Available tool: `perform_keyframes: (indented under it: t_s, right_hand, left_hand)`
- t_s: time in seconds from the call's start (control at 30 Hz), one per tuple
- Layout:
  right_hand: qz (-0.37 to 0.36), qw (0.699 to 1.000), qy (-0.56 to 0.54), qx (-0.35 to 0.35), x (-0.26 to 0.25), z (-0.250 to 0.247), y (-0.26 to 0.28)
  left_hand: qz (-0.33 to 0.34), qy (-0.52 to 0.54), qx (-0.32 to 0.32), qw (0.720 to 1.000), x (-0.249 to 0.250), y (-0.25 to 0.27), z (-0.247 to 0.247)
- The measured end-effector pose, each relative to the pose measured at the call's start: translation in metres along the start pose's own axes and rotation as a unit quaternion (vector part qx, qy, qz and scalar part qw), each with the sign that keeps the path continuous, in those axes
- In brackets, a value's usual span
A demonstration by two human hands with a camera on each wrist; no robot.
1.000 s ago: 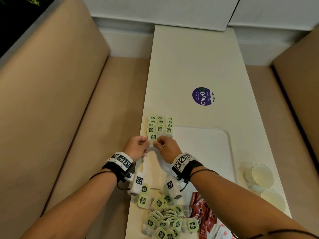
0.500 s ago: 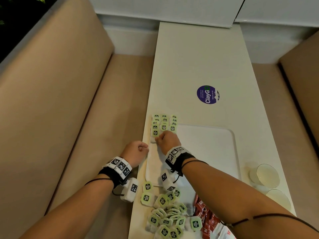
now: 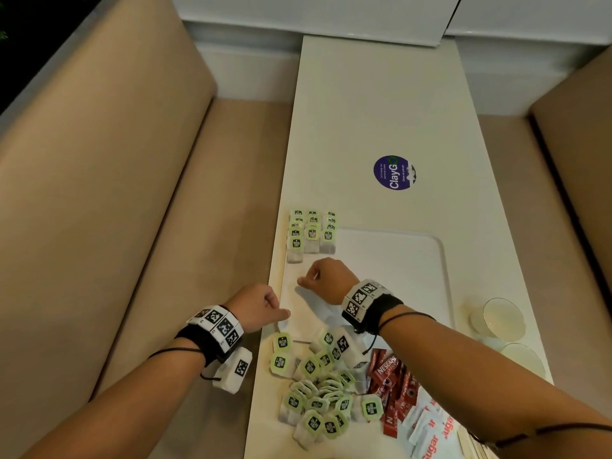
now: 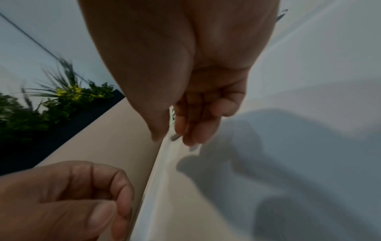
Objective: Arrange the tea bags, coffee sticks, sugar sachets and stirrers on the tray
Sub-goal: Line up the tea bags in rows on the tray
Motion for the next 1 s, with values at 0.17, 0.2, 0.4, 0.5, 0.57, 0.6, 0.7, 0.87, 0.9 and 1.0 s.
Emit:
perform_keyframes:
  t_s: [0.17, 0.2, 0.4, 0.5, 0.57, 0.6, 0.7, 0.87, 0.9, 1.0]
  right_hand:
    - [-0.042, 0.995, 0.055, -0.075, 0.017, 0.003, 0.035]
    - [-0.051, 0.993, 0.065, -0.085, 0.02, 0.003, 0.041]
    - [-0.074, 0.981, 0.134, -0.12, 0.031, 0.007, 0.07]
    - [-0.082, 0.977, 0.151, -0.127, 0.035, 0.006, 0.079]
    - [-0.078, 0.977, 0.15, -0.132, 0.037, 0.005, 0.085]
    - [-0.075, 0.977, 0.148, -0.133, 0.038, 0.004, 0.088]
    - [-0.062, 0.981, 0.128, -0.129, 0.04, 0.002, 0.095]
    - [-0.071, 0.981, 0.123, -0.134, 0.037, 0.002, 0.106]
    - [-0.075, 0.98, 0.126, -0.132, 0.036, 0.002, 0.108]
    - [-0.083, 0.979, 0.135, -0.13, 0.033, 0.003, 0.11]
  left_hand:
    - [0.009, -0.029, -0.035, 0.999, -0.007, 0.021, 0.008]
    - [0.012, -0.023, -0.041, 0.999, -0.008, 0.025, 0.01]
    - [0.047, -0.03, -0.065, 0.996, -0.016, 0.045, 0.024]
    - [0.058, -0.049, -0.078, 0.994, -0.015, 0.052, 0.027]
    - [0.058, -0.044, -0.089, 0.993, -0.014, 0.056, 0.029]
    - [0.057, -0.043, -0.095, 0.993, -0.014, 0.058, 0.03]
    - [0.061, -0.058, -0.097, 0.992, -0.014, 0.063, 0.034]
    - [0.077, -0.09, -0.092, 0.989, -0.013, 0.068, 0.038]
    - [0.078, -0.082, -0.091, 0.989, -0.012, 0.068, 0.038]
    - [0.062, -0.046, -0.068, 0.995, -0.008, 0.068, 0.037]
Point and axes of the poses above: each hand's wrist, its own y-axis away from the middle knuckle, its own z-axis out of the palm, x = y × z, the point moved 3 cm from there along -y, towards the middle knuckle, and after that the axes turned 14 degrees about x, right-handed, at the moved point
